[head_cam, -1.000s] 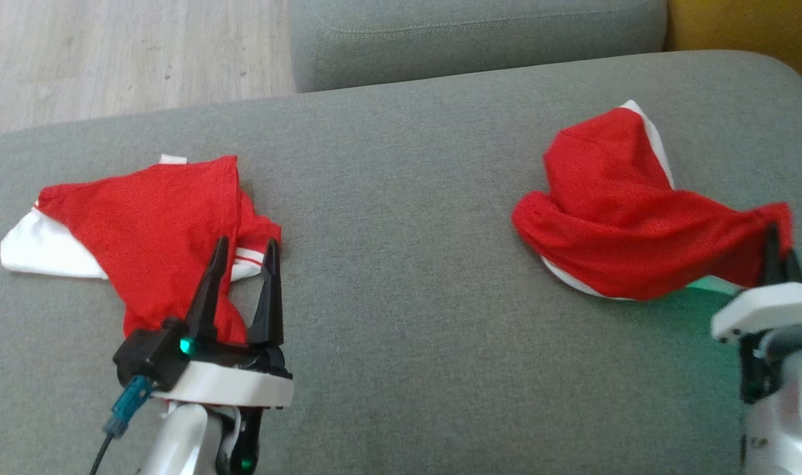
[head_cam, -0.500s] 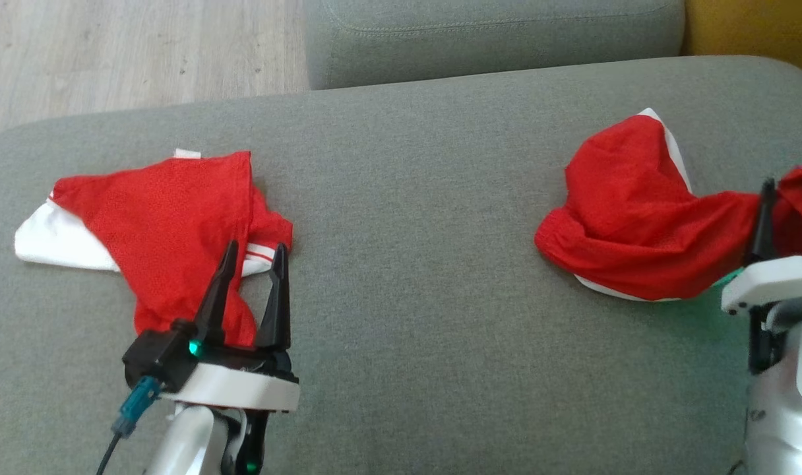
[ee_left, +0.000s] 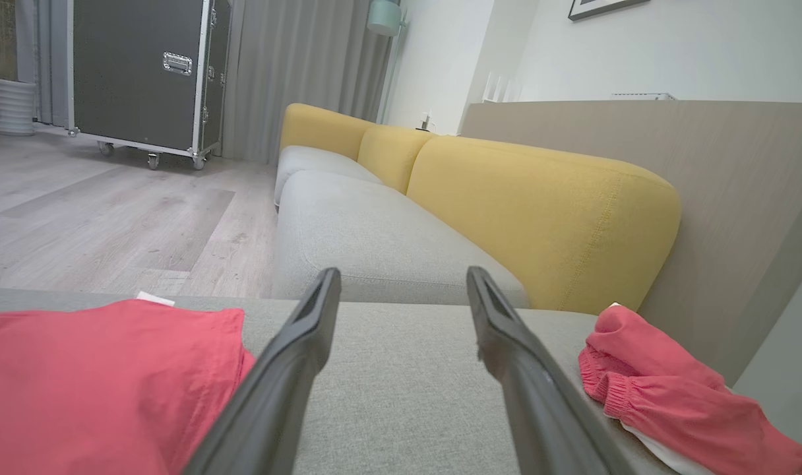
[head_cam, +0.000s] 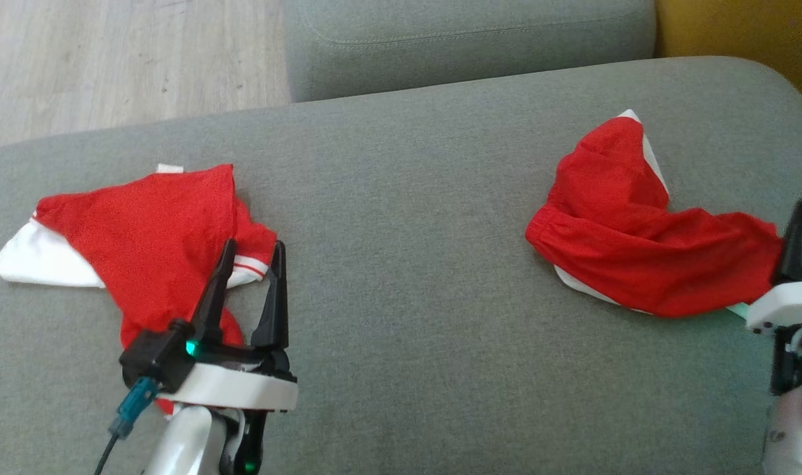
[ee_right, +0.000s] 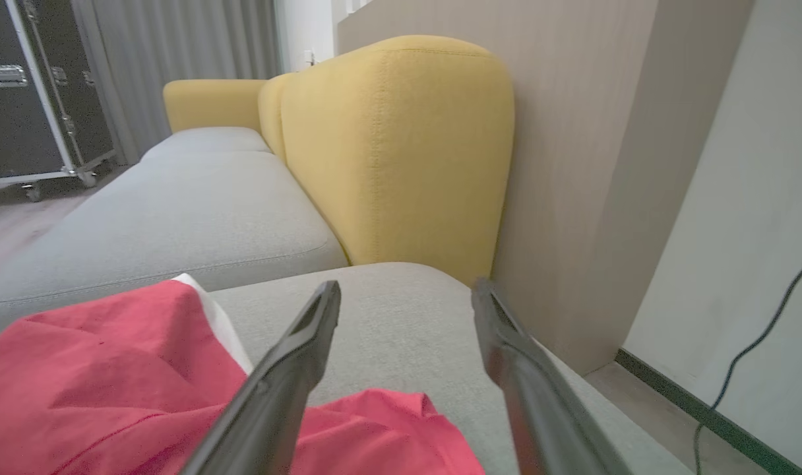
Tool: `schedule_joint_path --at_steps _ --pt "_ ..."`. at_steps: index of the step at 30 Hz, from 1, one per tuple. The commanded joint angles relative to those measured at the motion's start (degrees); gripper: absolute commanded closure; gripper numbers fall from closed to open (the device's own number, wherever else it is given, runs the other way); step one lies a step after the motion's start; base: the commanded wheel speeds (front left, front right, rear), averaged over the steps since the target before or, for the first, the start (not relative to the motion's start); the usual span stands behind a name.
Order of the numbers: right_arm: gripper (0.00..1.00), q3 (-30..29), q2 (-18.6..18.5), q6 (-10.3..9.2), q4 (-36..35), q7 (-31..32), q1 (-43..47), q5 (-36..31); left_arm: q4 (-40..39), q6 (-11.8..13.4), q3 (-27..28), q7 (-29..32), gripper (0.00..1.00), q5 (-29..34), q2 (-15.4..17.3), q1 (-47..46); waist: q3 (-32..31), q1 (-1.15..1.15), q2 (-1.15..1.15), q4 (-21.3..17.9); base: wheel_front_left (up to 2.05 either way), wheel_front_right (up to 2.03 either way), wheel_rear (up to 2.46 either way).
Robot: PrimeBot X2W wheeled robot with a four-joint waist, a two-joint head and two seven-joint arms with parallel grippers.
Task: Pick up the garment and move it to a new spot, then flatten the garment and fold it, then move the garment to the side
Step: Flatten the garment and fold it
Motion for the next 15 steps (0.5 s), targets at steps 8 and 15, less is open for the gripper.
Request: schedule_joint_path --at_steps 8,15 --pt "0.00 7.95 -0.32 -0.04 -6.11 -0.62 -1.13 3.18 -2.36 0.09 2.45 -0.37 0.00 0.16 0.62 -1.12 -0.13 0.00 0.00 -0.83 0.00 0.00 0.00" --pt "0.00 27.71 -0.31 -0.04 -14.61 -0.63 6.75 13.56 -2.72 0.09 2.06 -0.37 0.00 0.11 0.65 -1.47 0.27 0.00 0.00 1.05 0.00 0.00 0.00"
